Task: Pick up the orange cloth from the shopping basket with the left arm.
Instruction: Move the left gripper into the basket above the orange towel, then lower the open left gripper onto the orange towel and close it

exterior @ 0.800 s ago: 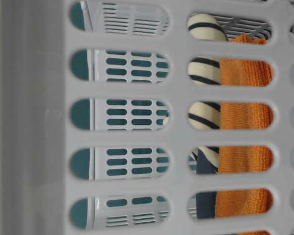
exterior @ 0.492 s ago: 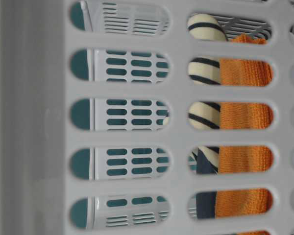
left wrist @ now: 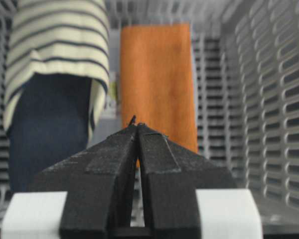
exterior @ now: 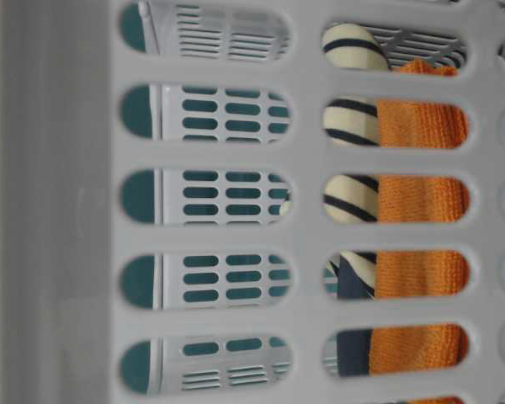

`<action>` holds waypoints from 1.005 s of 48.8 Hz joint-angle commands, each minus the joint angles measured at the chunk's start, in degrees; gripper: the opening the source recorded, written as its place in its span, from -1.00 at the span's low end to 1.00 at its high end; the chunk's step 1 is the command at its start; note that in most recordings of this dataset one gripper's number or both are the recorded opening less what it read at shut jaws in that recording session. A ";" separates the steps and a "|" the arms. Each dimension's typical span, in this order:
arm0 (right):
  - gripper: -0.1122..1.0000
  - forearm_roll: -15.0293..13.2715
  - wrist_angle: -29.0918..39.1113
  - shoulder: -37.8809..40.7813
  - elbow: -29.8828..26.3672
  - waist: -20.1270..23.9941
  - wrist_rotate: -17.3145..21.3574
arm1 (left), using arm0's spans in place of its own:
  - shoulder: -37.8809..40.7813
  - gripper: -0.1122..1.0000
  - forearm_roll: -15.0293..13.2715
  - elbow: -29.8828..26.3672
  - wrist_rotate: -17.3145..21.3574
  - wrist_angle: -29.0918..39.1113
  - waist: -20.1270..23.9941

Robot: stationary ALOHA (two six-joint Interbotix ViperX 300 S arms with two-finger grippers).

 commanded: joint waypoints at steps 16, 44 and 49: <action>-0.79 0.26 -0.26 0.44 -0.35 0.18 0.09 | 14.24 -0.78 0.26 -15.73 0.35 11.34 -0.53; -0.79 0.26 -0.70 0.18 -0.26 0.18 0.00 | 22.59 0.80 0.26 -15.82 -2.46 10.72 -1.76; -0.79 0.26 -0.70 0.09 -0.35 0.18 0.00 | 23.82 0.80 0.26 -15.21 -3.43 10.02 -1.76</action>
